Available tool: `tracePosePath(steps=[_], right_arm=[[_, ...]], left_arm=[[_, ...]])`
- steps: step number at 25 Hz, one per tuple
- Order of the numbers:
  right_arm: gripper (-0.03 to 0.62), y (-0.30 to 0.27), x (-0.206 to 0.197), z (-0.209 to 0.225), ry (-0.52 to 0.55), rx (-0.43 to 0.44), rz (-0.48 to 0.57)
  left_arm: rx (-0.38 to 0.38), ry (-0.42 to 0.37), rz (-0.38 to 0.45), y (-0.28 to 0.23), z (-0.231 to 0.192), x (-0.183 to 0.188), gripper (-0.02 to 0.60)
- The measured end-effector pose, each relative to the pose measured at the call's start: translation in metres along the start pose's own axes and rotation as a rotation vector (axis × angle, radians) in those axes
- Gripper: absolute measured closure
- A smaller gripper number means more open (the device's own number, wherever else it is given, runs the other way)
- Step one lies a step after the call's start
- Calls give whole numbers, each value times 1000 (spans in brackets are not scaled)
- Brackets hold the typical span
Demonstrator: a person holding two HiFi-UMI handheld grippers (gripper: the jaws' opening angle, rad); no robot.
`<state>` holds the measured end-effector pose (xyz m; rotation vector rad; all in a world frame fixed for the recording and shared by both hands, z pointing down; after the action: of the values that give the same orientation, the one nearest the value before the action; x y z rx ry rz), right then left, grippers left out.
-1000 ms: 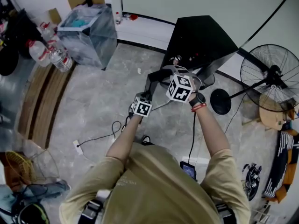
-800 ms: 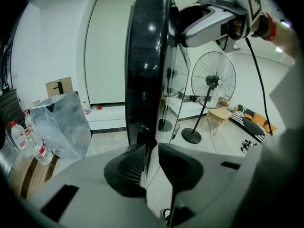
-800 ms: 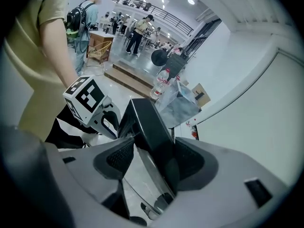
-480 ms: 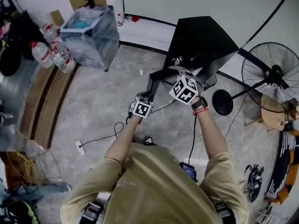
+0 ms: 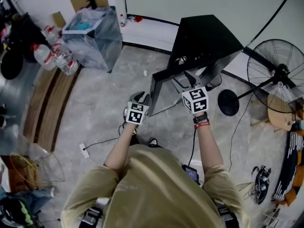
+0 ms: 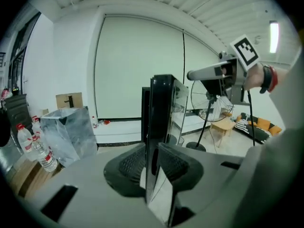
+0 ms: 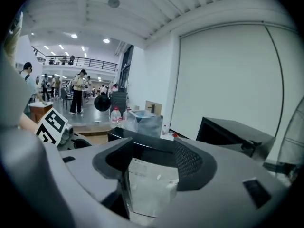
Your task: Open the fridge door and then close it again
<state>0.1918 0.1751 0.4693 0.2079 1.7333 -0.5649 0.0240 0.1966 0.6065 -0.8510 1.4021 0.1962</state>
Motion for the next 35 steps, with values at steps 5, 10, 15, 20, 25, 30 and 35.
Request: tracePosePath(steps=[5, 10, 15, 20, 25, 30, 35], right_arm=[[326, 18, -5, 1, -100, -79, 57], [376, 31, -7, -8, -173, -128, 101], [432, 43, -6, -19, -233, -164, 141], [476, 44, -9, -21, -248, -208, 161], [476, 43, -11, -23, -255, -214, 150], [473, 38, -9, -20, -209, -201, 127], [470, 33, -6, -14, -159, -179, 99]], left_arm=[[28, 9, 94, 23, -2, 29, 488], [36, 31, 184, 38, -4, 55, 489], [37, 36, 237, 53, -5, 70, 492], [30, 37, 266, 59, -7, 79, 495], [16, 29, 256, 56, -7, 77, 495], [-8, 30, 210, 45, -7, 64, 495], [-33, 41, 176, 36, -4, 51, 495]])
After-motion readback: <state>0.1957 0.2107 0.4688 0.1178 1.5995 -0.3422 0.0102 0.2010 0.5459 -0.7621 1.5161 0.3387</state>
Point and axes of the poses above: the fingertips, and each gripper's own axes: y backward along the fingers, z to its right, x out of its top, the point moved 3 cm from there along y, backward along the fingers, and after that the axes turned 6 degrees about z, right-handed, at the moved point
